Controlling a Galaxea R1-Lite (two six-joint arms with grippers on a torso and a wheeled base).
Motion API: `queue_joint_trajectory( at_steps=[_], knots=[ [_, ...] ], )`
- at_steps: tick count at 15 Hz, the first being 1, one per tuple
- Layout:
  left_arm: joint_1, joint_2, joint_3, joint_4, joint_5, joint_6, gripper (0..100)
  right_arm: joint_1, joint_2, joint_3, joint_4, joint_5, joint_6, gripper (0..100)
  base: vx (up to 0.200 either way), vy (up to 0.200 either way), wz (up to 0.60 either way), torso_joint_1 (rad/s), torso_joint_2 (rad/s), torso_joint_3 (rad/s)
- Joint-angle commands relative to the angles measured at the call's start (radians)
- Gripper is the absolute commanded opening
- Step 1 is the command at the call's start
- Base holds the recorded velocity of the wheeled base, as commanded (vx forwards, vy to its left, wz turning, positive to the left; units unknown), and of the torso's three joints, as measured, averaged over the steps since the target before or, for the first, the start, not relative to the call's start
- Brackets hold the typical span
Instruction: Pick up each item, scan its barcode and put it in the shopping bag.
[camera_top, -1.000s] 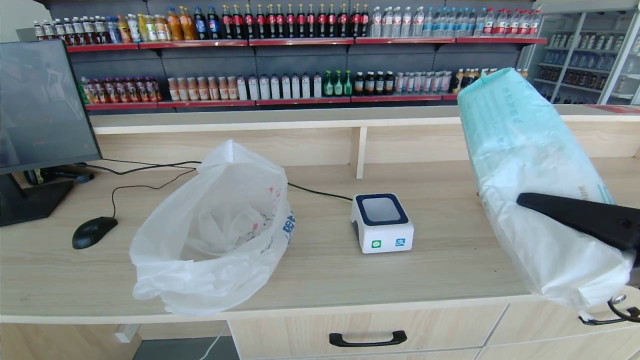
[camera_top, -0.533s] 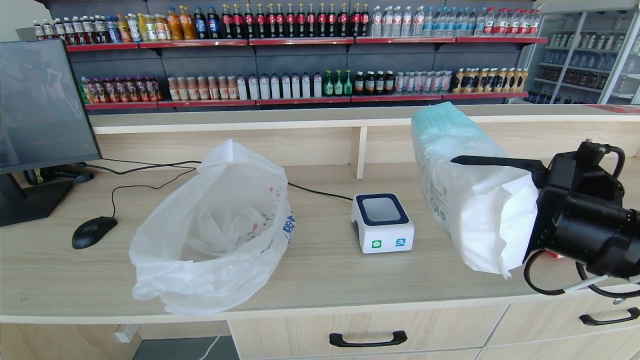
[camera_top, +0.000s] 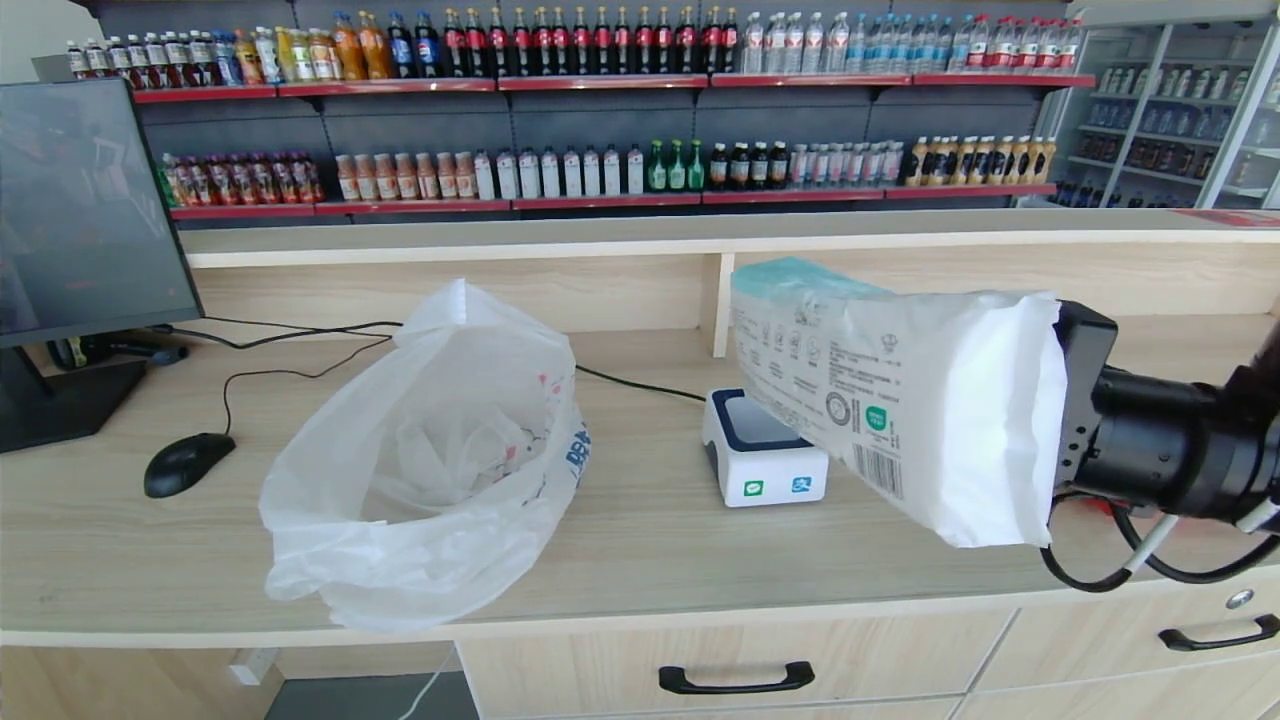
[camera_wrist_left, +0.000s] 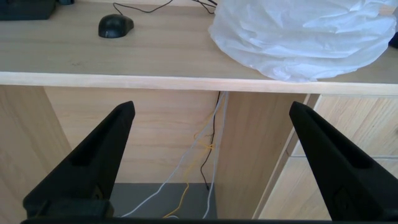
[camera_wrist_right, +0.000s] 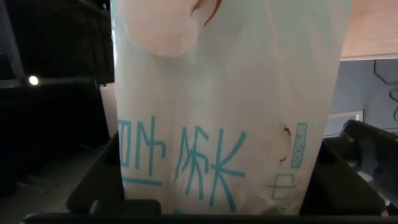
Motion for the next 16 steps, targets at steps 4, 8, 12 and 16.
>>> queue_joint_trajectory(
  at_steps=[4,8,12,16],
  knots=[
    [0.0,0.0,0.0,0.0,0.001,0.0,100,-0.012,0.031,-0.051,0.0,0.235,0.236,0,0.0,0.0,0.0,0.0,0.0,0.0],
    [0.0,0.0,0.0,0.0,0.001,0.0,100,0.006,0.07,-0.082,0.0,0.289,0.397,0,0.0,0.0,0.0,0.0,0.0,0.0],
    [0.0,0.0,0.0,0.0,0.001,0.0,100,0.019,0.113,-0.116,-0.035,0.293,0.601,0,0.0,0.0,0.0,0.0,0.0,0.0],
    [0.0,0.0,0.0,0.0,0.001,0.0,100,0.088,0.112,-0.066,-0.249,0.365,0.819,0,0.0,0.0,0.0,0.0,0.0,0.0]
  ],
)
